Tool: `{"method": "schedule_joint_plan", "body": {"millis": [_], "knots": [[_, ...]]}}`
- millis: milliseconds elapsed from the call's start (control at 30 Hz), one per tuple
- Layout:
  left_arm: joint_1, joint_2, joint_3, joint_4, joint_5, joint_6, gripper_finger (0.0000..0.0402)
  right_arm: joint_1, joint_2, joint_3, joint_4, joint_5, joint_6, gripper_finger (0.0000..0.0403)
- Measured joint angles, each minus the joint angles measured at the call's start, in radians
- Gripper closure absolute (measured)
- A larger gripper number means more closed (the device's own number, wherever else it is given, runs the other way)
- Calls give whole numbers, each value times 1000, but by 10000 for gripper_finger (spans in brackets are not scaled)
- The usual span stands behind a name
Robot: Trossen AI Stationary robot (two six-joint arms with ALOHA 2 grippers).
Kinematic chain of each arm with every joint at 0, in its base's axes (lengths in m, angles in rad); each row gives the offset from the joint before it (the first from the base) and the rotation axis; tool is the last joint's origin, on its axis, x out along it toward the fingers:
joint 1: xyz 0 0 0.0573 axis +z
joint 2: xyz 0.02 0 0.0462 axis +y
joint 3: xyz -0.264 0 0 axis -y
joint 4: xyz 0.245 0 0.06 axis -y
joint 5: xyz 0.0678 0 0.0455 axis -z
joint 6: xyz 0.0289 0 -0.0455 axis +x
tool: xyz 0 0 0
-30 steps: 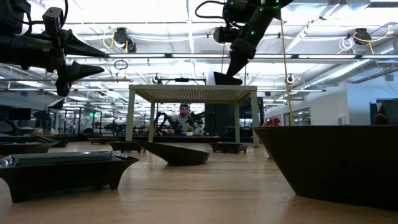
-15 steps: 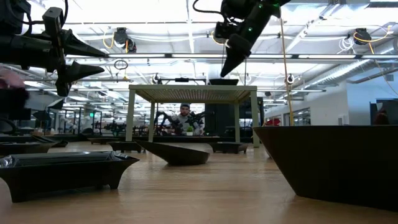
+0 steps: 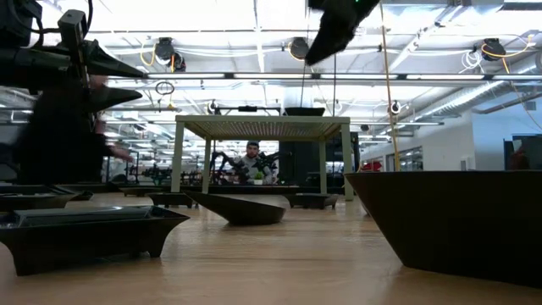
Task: Pick & Place Mini shaped plates
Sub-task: Stack the black distorted square plate on top of the other black distorted square plate on the shelf
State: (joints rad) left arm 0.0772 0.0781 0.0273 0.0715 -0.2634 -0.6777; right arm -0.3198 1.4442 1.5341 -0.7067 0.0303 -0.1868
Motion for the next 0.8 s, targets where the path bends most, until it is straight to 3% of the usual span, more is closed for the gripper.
{"method": "schedule_joint_plan", "body": {"millis": [267,500,800], "knots": [[0,0,0,0,0,0,220,56,-166,0,-284,1,233,246],[0,0,0,0,0,0,220,132,-210,-21,-589,-1,432,245],[0,0,0,0,0,0,220,248,-231,-316,-456,-6,356,244]]}}
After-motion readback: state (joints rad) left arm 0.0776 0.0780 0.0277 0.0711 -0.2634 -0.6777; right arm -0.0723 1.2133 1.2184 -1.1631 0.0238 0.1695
